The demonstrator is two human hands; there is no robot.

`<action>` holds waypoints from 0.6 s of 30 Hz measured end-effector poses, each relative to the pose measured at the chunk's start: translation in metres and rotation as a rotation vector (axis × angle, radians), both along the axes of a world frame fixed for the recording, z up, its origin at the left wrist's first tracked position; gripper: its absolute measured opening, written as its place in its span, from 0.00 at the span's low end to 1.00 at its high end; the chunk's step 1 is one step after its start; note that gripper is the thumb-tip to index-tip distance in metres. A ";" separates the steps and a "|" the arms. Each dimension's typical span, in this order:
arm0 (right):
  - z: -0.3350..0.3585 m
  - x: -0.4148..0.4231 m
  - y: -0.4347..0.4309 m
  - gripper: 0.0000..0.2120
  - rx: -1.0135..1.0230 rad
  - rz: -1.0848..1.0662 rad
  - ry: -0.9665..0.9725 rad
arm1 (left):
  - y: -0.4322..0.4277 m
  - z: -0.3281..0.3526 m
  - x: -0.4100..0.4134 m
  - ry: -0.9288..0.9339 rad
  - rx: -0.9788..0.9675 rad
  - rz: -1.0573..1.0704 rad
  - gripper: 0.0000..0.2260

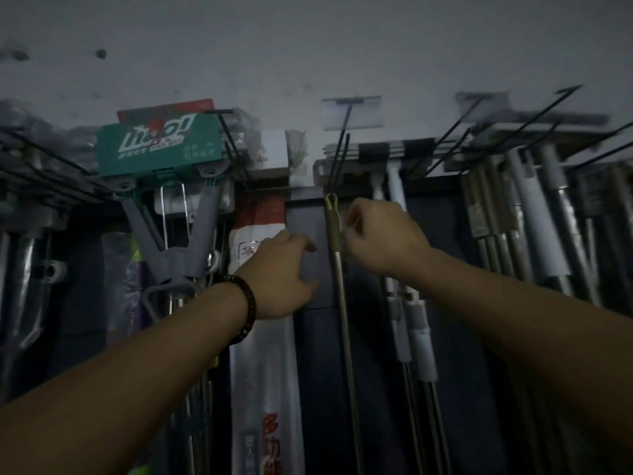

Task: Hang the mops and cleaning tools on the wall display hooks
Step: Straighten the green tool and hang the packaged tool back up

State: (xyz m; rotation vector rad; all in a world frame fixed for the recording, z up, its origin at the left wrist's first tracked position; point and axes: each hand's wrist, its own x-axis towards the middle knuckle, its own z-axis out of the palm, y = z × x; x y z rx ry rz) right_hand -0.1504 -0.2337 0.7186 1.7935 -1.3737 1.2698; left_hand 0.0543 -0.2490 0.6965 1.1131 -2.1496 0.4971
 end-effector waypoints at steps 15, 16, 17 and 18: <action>0.068 -0.094 0.004 0.40 0.031 -0.321 0.235 | -0.003 0.071 -0.124 -0.163 -0.250 0.109 0.49; 0.071 -0.096 -0.004 0.41 0.033 -0.312 0.232 | -0.008 0.077 -0.131 -0.147 -0.258 0.121 0.49; 0.074 -0.097 -0.011 0.43 0.036 -0.308 0.229 | -0.014 0.084 -0.138 -0.129 -0.266 0.133 0.50; 0.076 -0.099 -0.018 0.44 0.038 -0.303 0.222 | -0.020 0.090 -0.145 -0.117 -0.280 0.149 0.51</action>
